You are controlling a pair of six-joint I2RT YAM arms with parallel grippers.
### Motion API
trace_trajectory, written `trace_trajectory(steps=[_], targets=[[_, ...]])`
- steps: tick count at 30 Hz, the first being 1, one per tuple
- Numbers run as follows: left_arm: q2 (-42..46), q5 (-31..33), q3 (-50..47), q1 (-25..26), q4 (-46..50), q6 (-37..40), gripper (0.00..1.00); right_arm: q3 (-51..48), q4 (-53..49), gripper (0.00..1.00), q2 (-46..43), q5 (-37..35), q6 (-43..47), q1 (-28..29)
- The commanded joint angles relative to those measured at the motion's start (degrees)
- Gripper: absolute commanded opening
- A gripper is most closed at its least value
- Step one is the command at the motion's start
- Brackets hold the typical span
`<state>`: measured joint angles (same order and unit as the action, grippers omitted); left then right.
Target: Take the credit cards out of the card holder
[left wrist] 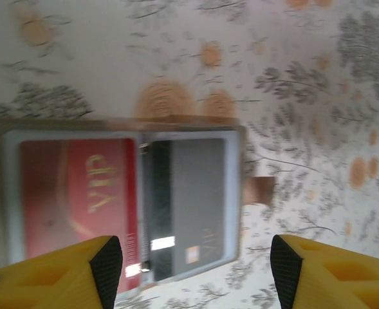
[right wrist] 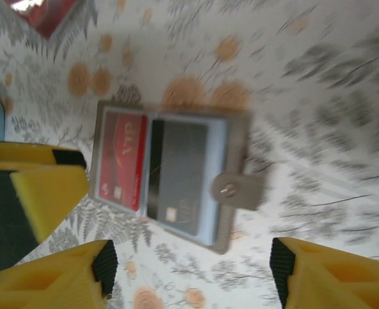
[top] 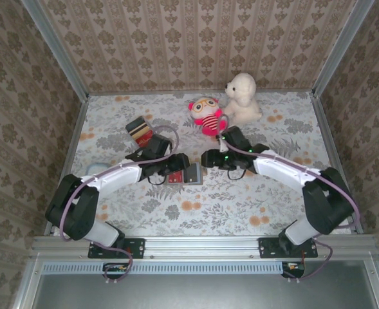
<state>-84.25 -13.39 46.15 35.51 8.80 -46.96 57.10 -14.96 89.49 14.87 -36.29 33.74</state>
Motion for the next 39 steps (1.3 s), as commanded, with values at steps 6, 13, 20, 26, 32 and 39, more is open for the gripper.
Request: trace_trajectory(steps=[6, 13, 20, 26, 32, 39], targets=[[1.0, 1.2, -2.1, -1.3, 1.0, -1.5, 0.57, 7.8, -5.3, 0.45, 8.7, -8.9, -5.7, 8.4], [-1.2, -1.5, -2.3, -1.4, -2.2, -2.6, 0.45, 10.8, -7.1, 0.30, 13.4, -10.8, -6.5, 8.5], [-4.4, -3.2, -0.8, -1.8, -4.2, -3.1, 0.35, 12.6, -8.2, 0.26, 17.4, -8.6, -6.8, 8.5], [-5.6, -4.2, -0.6, -1.8, -5.3, -3.0, 0.33, 13.0, -9.2, 0.28, 18.5, -9.4, -6.2, 8.1], [-7.9, -6.3, -0.2, -1.9, -6.8, -2.3, 0.33, 13.4, -9.6, 0.28, 20.1, -9.3, -6.2, 7.9], [-9.4, -7.4, -0.2, -1.8, -8.2, -2.1, 0.33, 13.1, -9.6, 0.28, 20.9, -9.0, -6.1, 7.9]])
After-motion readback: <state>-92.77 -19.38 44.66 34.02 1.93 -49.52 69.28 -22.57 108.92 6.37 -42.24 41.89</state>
